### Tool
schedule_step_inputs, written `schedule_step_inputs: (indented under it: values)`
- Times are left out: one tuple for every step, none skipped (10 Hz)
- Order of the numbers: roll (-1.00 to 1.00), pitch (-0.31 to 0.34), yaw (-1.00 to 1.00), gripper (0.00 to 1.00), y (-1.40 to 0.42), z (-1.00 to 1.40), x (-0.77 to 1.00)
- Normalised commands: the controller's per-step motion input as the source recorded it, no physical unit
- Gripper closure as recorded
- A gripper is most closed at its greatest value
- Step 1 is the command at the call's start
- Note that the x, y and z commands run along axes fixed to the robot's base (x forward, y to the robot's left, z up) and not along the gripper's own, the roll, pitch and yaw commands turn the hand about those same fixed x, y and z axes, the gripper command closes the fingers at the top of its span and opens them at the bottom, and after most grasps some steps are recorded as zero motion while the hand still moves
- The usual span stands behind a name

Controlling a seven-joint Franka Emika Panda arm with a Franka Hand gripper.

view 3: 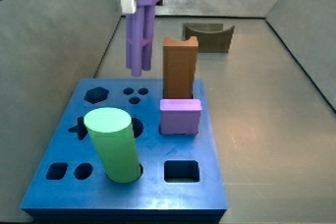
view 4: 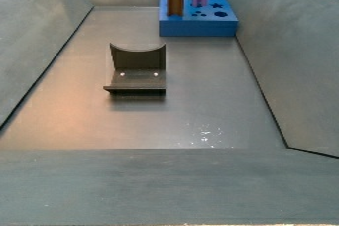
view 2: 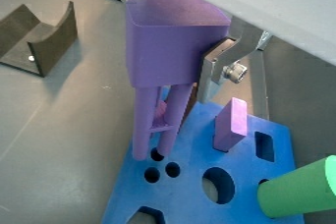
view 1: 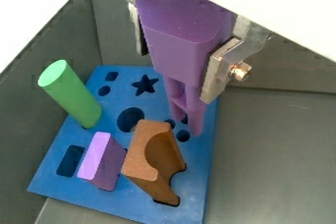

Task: Pick up the 3 prong object. Move up. Place the 3 prong object on the fixture. Regrasp the 3 prong object. Move to above the board. Insert the 3 prong object.
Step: Insert the 3 prong object.

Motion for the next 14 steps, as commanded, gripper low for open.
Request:
schedule_step_inputs:
  values:
    - [-0.05, -0.123, 0.58, 1.0, -0.08, 0.0, 0.0]
    - [-0.03, -0.149, 0.71, 1.0, -0.1, -0.13, 0.0]
    - [-0.02, -0.144, 0.69, 1.0, -0.09, -0.08, 0.0]
    - [-0.04, -0.113, 0.6, 1.0, -0.07, -0.06, 0.0]
    - [-0.05, -0.147, 0.64, 1.0, -0.1, -0.22, 0.0]
    - [-0.03, -0.159, 0.66, 1.0, -0.09, -0.3, -0.03]
    - [0.0, -0.134, 0.66, 1.0, -0.06, -0.24, -0.04]
    - [-0.01, -0.131, 0.61, 1.0, -0.05, -0.23, -0.04]
    - [0.0, -0.059, 0.39, 1.0, 0.0, -0.05, 0.0]
    - [0.0, -0.087, 0.45, 1.0, 0.0, -0.18, -0.04]
    - [0.0, -0.12, 0.51, 1.0, 0.0, -0.29, -0.15]
    - [0.0, -0.093, 0.36, 1.0, 0.0, -0.11, -0.08]
    - [0.0, -0.107, 0.33, 1.0, -0.09, -0.15, -0.13]
    - [0.0, -0.13, 0.35, 1.0, -0.27, -0.2, -0.14]
